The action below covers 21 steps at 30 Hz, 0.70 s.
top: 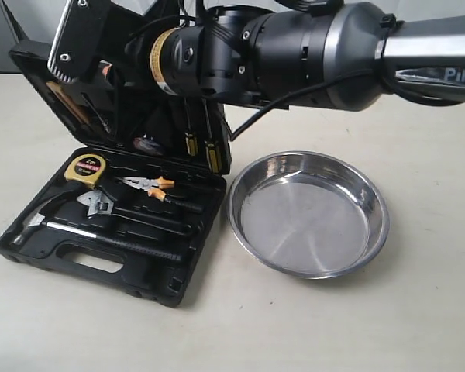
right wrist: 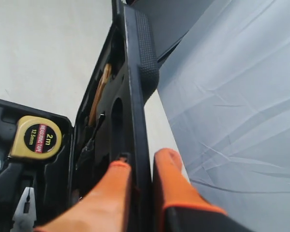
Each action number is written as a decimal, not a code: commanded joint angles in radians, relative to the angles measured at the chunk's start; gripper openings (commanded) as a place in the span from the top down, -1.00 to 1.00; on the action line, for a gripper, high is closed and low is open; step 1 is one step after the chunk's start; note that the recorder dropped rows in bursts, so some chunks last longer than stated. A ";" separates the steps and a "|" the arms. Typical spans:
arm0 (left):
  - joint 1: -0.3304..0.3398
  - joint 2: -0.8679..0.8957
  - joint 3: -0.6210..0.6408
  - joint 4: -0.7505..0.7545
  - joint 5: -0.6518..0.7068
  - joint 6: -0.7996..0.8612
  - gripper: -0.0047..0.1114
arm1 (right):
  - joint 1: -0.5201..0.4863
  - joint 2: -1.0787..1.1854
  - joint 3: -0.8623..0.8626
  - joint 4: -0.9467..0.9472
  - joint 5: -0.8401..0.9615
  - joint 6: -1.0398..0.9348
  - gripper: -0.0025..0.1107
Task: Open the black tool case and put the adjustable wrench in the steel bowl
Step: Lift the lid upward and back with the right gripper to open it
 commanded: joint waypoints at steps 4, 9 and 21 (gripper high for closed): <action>-0.006 0.005 -0.002 -0.001 -0.009 -0.004 0.91 | -0.038 -0.010 -0.003 0.001 -0.028 0.004 0.97; -0.006 0.005 -0.002 -0.001 -0.009 -0.004 0.91 | -0.077 -0.008 -0.003 0.001 -0.033 0.004 0.97; -0.006 0.005 -0.002 -0.001 -0.009 -0.004 0.91 | -0.127 0.043 -0.003 0.030 -0.070 0.004 0.97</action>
